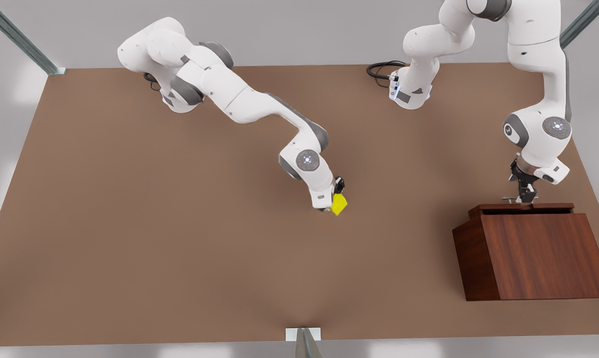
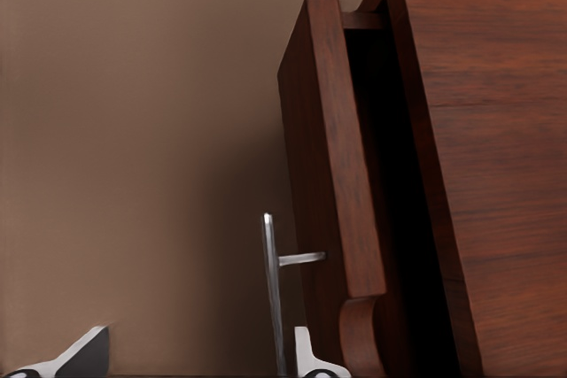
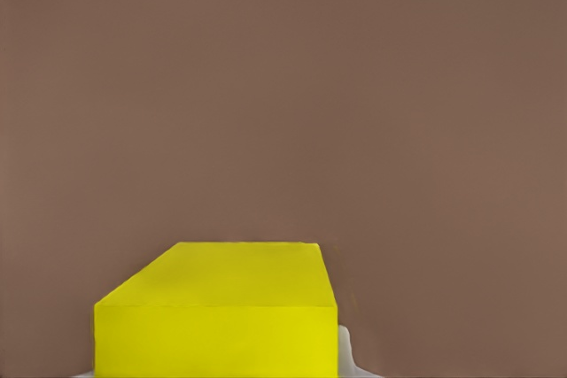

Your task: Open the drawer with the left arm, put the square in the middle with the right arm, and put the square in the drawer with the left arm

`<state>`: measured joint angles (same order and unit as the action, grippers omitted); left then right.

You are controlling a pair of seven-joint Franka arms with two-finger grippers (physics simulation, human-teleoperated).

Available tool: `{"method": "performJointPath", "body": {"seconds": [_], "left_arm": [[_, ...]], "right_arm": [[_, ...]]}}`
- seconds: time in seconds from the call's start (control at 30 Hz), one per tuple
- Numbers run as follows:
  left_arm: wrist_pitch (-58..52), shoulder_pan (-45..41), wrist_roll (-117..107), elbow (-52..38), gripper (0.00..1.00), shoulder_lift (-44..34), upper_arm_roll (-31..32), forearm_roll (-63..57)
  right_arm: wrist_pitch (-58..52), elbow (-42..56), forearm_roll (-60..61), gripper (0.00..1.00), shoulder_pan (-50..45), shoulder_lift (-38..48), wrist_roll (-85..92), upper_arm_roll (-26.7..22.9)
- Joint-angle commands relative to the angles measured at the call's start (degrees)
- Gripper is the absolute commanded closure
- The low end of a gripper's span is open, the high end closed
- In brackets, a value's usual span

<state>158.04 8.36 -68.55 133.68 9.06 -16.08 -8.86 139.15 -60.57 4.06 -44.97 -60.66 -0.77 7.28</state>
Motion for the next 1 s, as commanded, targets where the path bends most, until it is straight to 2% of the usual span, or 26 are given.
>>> {"method": "performJointPath", "body": {"seconds": [0.0,0.03,0.13,0.27,0.33,0.4,0.47,0.5,0.53,0.6,0.67,0.7,0.8,0.97], "left_arm": [[0.0,0.0,0.0,0.0,0.00,0.0,0.0,-0.1],[0.0,0.0,0.1,0.0,0.00,0.0,-0.1,-0.3],[-0.5,0.0,1.2,0.8,0.00,-0.9,-0.1,-0.3],[-1.9,0.0,2.5,2.3,0.00,-2.6,-0.2,-0.4],[-2.4,0.0,4.7,2.3,0.00,-2.9,-0.4,-0.4],[-2.4,0.1,5.0,2.3,0.00,-2.8,-0.6,-0.4],[-2.3,0.1,6.6,2.3,0.00,-2.7,-1.2,-0.4],[-2.3,0.2,7.1,2.3,0.00,-2.8,-1.6,-0.4],[-2.3,0.2,7.3,2.3,0.00,-2.7,-1.7,-0.4],[-2.3,0.2,7.3,2.3,0.00,-2.7,-1.7,-0.4],[-2.3,0.2,7.4,2.3,0.00,-2.7,-1.8,-0.4],[-2.6,0.2,7.4,2.3,0.00,-2.8,-1.8,-0.4],[-4.2,0.2,8.3,2.4,0.00,-3.7,-1.8,-0.4],[-7.0,0.2,8.3,2.6,0.00,-4.8,-1.8,-0.4]], "right_arm": [[1.0,0.2,-0.3,0.34,-0.1,-0.4,0.0,-0.1],[1.4,0.8,-0.3,0.29,-0.2,-0.6,0.3,-0.1],[4.6,0.7,-0.4,0.00,-0.3,-1.2,4.1,-0.2],[5.5,0.4,-0.3,0.00,-0.3,-1.1,4.1,-0.6],[4.7,-1.7,-0.3,0.00,-0.3,1.5,3.5,-0.6],[4.8,-11.1,-0.1,0.00,0.4,11.7,2.4,-1.5],[4.6,-26.7,-0.4,0.00,8.0,26.2,2.6,-1.6],[0.7,-32.5,-0.4,0.00,12.6,33.1,2.4,-1.7],[-10.7,-32.2,-0.4,0.00,16.3,37.0,2.4,-1.7],[-26.0,-32.3,-0.5,0.00,26.2,45.3,-2.2,-1.7],[-37.0,-32.2,-0.5,0.00,37.0,50.5,-6.2,-2.9],[-44.5,-29.4,-0.6,0.00,37.5,50.2,-4.5,-11.2],[-45.4,-25.6,-0.6,0.00,44.4,48.8,10.1,-11.6],[-47.7,-22.9,-1.7,0.00,45.1,48.5,10.4,-11.7]]}}
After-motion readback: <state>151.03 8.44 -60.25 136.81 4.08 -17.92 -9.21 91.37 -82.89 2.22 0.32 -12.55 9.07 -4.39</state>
